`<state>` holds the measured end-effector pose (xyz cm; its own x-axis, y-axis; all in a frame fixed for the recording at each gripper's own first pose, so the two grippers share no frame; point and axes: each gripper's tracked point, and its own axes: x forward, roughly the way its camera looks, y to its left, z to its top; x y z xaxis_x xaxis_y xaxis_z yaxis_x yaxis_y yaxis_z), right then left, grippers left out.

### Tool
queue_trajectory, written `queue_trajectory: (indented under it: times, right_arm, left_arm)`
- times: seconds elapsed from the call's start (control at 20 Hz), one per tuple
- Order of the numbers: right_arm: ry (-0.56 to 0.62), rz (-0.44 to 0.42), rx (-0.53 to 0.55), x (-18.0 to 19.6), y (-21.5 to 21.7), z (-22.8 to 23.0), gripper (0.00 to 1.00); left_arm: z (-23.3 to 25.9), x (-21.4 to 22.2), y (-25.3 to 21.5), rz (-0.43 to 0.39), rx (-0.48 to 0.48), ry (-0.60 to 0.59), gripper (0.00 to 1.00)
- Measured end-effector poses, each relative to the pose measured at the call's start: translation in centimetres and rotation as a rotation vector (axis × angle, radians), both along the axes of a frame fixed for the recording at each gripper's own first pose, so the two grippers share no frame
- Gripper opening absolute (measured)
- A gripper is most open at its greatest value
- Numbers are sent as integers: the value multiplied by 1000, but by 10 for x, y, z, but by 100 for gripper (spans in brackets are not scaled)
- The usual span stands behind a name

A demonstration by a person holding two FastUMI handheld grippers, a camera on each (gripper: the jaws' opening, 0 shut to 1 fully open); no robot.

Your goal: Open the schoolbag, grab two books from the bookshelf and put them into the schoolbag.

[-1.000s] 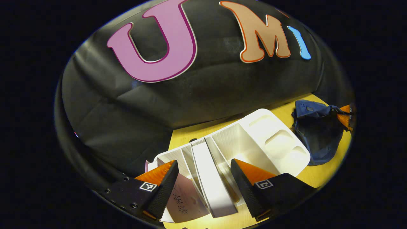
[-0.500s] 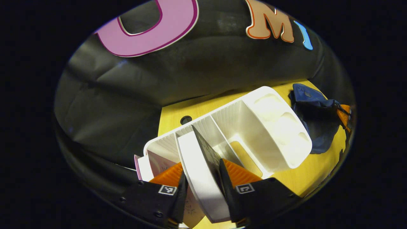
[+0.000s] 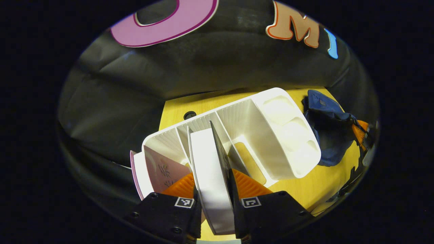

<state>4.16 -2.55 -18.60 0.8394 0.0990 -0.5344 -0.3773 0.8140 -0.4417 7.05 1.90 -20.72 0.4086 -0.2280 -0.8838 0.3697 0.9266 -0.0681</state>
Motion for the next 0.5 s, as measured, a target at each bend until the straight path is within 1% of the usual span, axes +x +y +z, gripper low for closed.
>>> queue_trajectory:
  times: [0.1,0.25,0.5]
  right_arm:
    - [-2,-4,3,-1,-2,1,3]
    - [-6,-7,6,0,-4,3,3]
    - [-5,1,8,0,-2,2,3]
  left_arm:
    - [7,-6,2,26,-21,-9,32]
    - [26,-11,3,37,-59,-67,31]
    - [66,-22,4,33,-58,-158,29]
